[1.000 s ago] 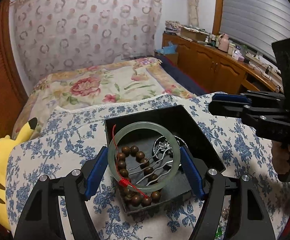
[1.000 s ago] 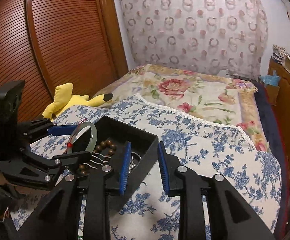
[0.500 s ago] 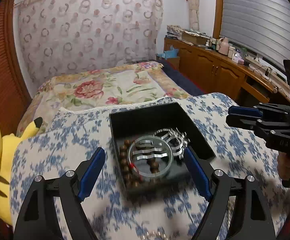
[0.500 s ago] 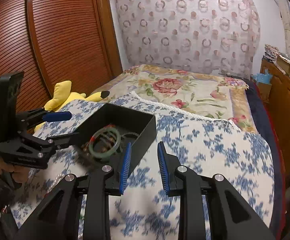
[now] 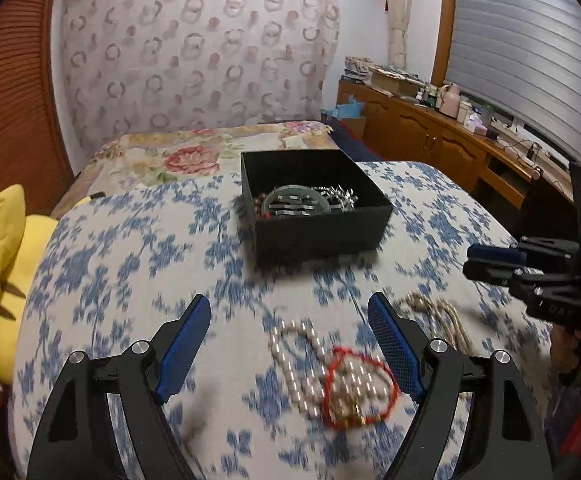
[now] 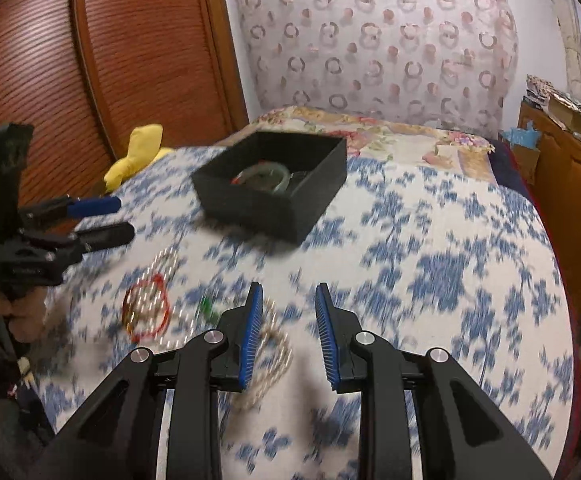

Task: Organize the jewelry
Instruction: 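Withdraw both open tools from the box back toward the pile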

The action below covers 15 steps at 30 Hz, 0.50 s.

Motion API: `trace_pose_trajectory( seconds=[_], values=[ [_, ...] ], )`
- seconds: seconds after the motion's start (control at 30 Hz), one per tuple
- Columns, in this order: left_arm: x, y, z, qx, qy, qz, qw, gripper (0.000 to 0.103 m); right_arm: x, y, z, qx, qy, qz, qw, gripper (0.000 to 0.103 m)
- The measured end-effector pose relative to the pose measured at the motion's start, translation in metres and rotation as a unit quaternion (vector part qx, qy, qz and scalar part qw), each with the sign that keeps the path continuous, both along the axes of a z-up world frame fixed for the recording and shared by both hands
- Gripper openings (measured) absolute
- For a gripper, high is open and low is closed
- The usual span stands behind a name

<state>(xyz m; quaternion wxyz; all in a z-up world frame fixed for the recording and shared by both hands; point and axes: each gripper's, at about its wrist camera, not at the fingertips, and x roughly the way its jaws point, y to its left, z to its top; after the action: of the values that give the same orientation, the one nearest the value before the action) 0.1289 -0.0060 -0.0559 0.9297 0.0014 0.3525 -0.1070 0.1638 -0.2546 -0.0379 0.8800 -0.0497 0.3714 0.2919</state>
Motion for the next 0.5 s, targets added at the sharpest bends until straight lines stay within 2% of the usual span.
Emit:
trace_pose_trajectory(
  seconds=[0.33,0.5],
  values=[
    [-0.039,0.002,-0.014,0.003,0.004,0.001,1.0000,0.078,-0.021,0.008,-0.031,-0.052,0.040,-0.005,0.998,0.024],
    [-0.051,0.003,-0.020,-0.002,0.011,-0.001,0.9999,0.078,-0.025,0.011,-0.032,-0.094,0.020,-0.032,0.995,0.024]
  ],
)
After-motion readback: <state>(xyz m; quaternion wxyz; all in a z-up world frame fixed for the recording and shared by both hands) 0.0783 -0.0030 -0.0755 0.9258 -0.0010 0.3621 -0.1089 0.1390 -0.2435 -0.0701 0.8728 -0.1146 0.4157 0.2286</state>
